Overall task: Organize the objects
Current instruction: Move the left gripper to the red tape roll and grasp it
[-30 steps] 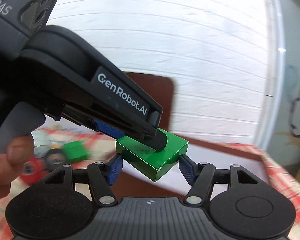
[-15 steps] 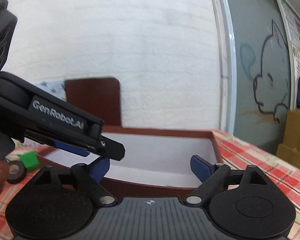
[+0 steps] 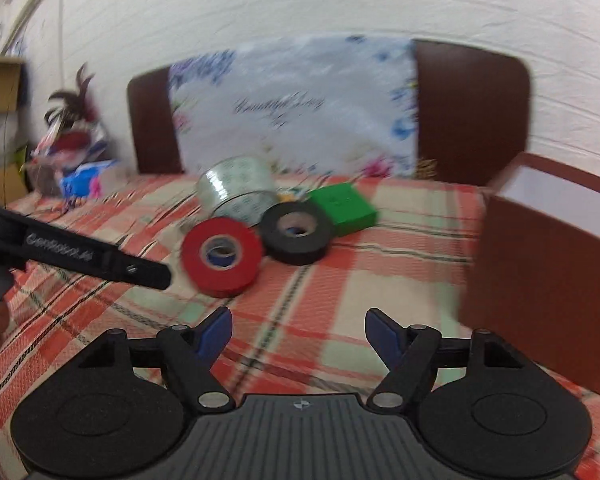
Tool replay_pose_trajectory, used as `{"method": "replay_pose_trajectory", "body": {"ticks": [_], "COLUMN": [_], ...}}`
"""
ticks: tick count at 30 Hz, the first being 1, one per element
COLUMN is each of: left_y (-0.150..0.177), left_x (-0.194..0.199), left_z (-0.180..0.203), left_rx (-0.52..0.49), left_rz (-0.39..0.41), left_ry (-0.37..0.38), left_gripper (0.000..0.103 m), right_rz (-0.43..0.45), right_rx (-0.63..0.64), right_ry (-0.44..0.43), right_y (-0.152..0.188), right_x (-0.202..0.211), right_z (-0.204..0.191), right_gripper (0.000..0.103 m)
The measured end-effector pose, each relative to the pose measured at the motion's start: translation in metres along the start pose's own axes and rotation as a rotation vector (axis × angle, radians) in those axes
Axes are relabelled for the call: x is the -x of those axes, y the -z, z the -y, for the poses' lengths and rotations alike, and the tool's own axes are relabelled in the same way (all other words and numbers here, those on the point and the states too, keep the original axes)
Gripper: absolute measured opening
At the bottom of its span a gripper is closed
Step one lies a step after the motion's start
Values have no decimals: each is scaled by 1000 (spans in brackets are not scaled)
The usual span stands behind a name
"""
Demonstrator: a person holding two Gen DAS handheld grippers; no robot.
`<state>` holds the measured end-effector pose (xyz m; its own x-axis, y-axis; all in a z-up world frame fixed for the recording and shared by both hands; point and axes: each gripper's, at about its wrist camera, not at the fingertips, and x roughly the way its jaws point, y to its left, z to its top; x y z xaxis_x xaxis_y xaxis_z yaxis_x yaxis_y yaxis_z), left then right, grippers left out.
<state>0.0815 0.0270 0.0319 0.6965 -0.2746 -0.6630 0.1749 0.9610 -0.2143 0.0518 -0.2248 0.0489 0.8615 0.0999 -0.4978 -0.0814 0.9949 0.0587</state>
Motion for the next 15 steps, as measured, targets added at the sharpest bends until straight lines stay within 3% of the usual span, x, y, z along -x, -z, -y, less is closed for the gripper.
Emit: {"method": "replay_pose_trajectory", "body": {"ticks": [6, 7, 8, 9, 15], "left_y": [5, 5, 5, 6, 11], "left_x": [9, 9, 9, 11, 11], "left_z": [-38, -40, -41, -43, -35], "left_rx": [107, 118, 125, 129, 105], "left_rz": [10, 11, 13, 16, 12], "left_ry": [2, 9, 16, 19, 92], "left_gripper": [60, 61, 61, 61, 61], "right_rz": [-53, -60, -79, -105, -151], "right_rx": [72, 82, 86, 81, 101], "right_ry": [-47, -41, -37, -49, -12], "right_y": [-24, -27, -30, -31, -20], "right_x": [-60, -70, -81, -89, -49], "right_z": [-39, -43, -46, -45, -34], "right_gripper": [81, 80, 70, 70, 68]}}
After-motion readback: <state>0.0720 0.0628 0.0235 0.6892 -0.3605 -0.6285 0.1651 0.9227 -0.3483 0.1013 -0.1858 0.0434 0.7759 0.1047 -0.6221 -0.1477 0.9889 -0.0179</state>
